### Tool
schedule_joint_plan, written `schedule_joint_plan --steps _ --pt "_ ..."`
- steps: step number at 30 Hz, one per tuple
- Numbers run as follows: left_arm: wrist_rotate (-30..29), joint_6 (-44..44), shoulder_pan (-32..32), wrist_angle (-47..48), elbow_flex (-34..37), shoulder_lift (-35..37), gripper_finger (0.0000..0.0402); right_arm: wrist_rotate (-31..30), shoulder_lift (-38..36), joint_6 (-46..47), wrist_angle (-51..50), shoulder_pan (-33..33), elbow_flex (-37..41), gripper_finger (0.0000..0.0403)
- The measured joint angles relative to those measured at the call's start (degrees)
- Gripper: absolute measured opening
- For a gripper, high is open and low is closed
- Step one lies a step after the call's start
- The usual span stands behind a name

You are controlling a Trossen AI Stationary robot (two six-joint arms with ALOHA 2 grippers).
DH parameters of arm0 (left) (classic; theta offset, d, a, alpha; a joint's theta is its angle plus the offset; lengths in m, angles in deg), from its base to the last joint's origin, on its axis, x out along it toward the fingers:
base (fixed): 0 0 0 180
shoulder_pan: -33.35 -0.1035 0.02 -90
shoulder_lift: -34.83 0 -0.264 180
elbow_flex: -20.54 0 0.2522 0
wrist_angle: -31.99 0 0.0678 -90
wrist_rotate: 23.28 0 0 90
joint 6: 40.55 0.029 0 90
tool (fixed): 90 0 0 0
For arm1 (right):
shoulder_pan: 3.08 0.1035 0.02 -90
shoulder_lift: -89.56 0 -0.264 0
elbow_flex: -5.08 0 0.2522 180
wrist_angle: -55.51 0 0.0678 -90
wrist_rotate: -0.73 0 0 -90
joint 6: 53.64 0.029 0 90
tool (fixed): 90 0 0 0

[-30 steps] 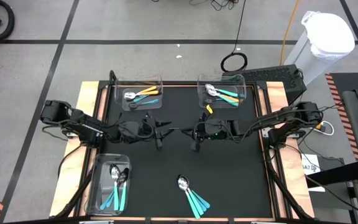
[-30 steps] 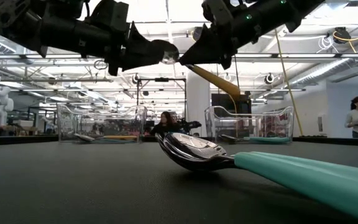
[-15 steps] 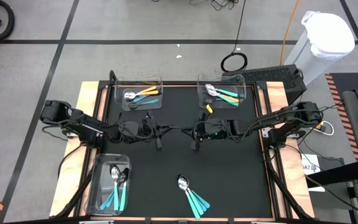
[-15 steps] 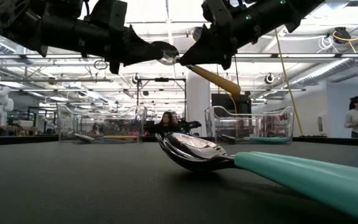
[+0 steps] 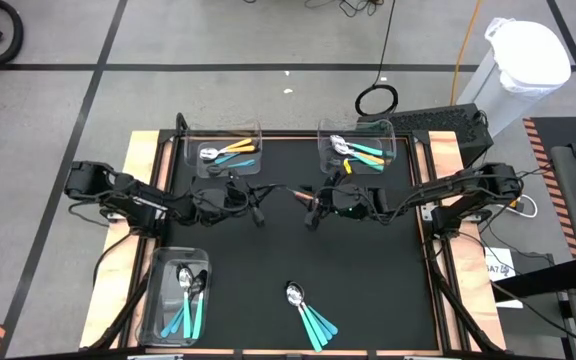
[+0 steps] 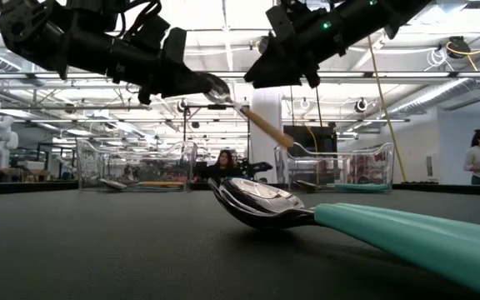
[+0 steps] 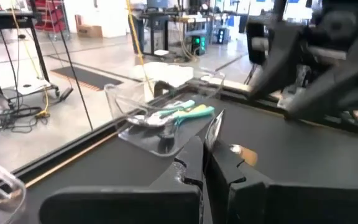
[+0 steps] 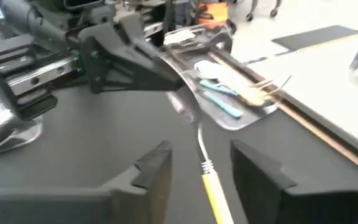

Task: Sort silverware by color (type)
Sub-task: Put the yellow spoon into the top left transparent bin

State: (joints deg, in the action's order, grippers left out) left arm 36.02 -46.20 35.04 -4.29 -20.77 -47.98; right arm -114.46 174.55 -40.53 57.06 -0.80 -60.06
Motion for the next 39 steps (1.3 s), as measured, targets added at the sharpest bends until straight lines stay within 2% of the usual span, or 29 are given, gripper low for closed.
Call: schedule_joint_plan --steps 3,9,13,19,24,32,39 --pt "-0.71 0.07 -0.32 1.36 -0.04 1.06 0.0 -1.97 -0.97 -2.07 0.16 0.34 0.0 0.0182" --pt "-12.65 0.14 -0.86 12.14 -0.05 9.11 0.0 -3.54 -1.75 -2.41 -1.62 1.44 0.02 0.0232" --pt "-19.8 -1.5 -2.09 19.64 -0.04 17.88 0.0 -3.53 -1.75 -0.33 -4.27 1.85 0.02 0.0243" --pt "-23.63 -6.83 -6.74 29.77 -0.05 30.23 0.0 -3.54 -1.71 1.73 -7.37 2.05 0.02 0.0243" --pt "-23.93 -11.81 -11.79 37.57 -0.05 34.68 0.0 -3.55 -1.49 1.77 -7.43 2.65 0.02 0.0243" --pt "-23.23 -19.57 -21.01 47.36 -0.03 34.54 0.0 -3.36 -1.49 1.2 -7.48 2.77 0.02 0.0243" --pt "-11.61 -26.15 -30.01 50.15 -0.03 32.98 0.0 -3.36 -1.49 0.99 -7.43 2.75 0.03 0.0242"
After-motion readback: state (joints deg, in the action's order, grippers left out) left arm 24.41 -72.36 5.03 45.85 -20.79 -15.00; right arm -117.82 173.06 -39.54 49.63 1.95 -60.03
